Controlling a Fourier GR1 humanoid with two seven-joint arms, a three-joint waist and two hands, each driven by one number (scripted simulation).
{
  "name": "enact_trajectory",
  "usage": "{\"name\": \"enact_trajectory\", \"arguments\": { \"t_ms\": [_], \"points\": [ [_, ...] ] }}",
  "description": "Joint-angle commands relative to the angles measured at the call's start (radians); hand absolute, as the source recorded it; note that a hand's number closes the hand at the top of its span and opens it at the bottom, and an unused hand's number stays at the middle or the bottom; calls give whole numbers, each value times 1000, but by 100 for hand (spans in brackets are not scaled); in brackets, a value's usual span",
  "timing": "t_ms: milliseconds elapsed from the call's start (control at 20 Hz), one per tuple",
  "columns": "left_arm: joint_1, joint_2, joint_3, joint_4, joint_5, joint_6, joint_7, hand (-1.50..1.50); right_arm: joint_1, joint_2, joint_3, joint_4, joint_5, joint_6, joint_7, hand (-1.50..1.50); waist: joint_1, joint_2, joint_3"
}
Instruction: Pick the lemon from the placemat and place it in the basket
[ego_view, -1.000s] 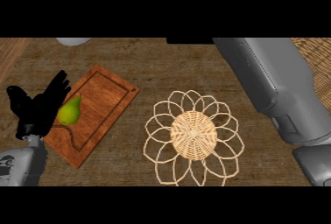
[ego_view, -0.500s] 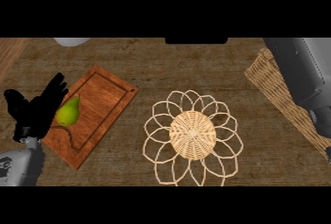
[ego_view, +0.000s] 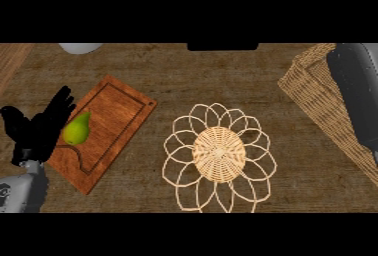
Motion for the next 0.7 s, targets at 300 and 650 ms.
{"name": "enact_trajectory", "arguments": {
  "t_ms": [300, 650],
  "points": [
    [15, -32, -19, 13, -34, 17, -29, 0, 246, -29, -109, -98, -87, -128, -111, 150, 11, 6, 0],
    [-26, -5, 11, -4, 6, -9, 17, 0, 261, -60, -205, -93, -23, -141, -31, -150, 14, 5, 0]
  ]
}}
